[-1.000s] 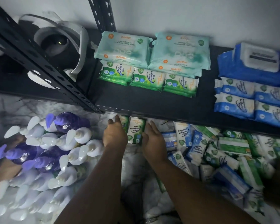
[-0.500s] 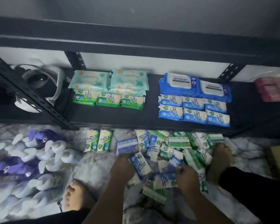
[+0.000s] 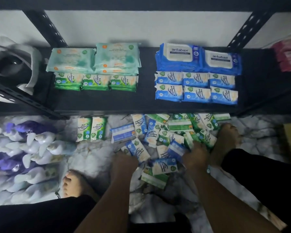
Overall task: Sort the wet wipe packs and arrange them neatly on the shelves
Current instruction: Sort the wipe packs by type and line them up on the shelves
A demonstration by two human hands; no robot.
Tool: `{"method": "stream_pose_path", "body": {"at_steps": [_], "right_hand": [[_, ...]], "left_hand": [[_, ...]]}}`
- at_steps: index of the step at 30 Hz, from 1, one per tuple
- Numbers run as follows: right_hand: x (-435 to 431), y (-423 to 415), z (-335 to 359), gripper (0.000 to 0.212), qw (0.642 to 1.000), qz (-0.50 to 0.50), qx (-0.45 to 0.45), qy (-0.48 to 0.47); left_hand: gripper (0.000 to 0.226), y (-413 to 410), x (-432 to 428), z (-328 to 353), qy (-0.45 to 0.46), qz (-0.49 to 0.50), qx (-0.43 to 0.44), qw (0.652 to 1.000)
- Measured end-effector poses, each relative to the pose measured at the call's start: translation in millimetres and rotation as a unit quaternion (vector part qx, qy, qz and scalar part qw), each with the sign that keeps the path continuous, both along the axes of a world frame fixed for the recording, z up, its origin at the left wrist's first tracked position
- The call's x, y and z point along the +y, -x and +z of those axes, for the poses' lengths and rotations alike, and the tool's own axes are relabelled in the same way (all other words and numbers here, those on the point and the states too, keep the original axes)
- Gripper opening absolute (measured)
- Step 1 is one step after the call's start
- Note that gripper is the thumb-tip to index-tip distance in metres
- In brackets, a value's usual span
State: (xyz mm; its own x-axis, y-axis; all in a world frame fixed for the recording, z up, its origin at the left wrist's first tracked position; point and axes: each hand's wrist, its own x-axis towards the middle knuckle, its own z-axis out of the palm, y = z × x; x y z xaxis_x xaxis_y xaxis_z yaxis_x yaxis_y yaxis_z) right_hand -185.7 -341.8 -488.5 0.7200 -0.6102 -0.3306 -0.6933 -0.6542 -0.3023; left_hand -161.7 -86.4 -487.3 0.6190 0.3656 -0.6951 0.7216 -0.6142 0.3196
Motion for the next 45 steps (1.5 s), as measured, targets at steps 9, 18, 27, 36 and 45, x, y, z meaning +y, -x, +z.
{"method": "stream_pose_path", "body": {"at_steps": [9, 18, 27, 36, 45], "right_hand": [[-22, -23, -19, 0.059, 0.996, 0.032, 0.064, 0.061], [-26, -34, 8, 0.035, 0.987, -0.016, 0.14, -0.071], [0, -23, 76, 0.033, 0.988, -0.136, -0.009, -0.071], [76, -8, 135, 0.034, 0.797, -0.238, -0.06, -0.552], [116, 6, 165, 0.045, 0.685, -0.245, -0.002, -0.686]], "left_hand": [[0.065, -3, -5, -32, -0.003, 0.086, 0.013, 0.996], [0.087, 8, 11, -26, 0.006, 0.096, -0.02, 0.995], [0.063, 24, 28, 45, 0.057, 0.004, -0.129, 0.99], [0.076, 29, 53, 103, 0.126, -0.089, -0.15, 0.977], [0.083, 22, 73, 131, 0.179, -0.144, -0.088, 0.969]]}}
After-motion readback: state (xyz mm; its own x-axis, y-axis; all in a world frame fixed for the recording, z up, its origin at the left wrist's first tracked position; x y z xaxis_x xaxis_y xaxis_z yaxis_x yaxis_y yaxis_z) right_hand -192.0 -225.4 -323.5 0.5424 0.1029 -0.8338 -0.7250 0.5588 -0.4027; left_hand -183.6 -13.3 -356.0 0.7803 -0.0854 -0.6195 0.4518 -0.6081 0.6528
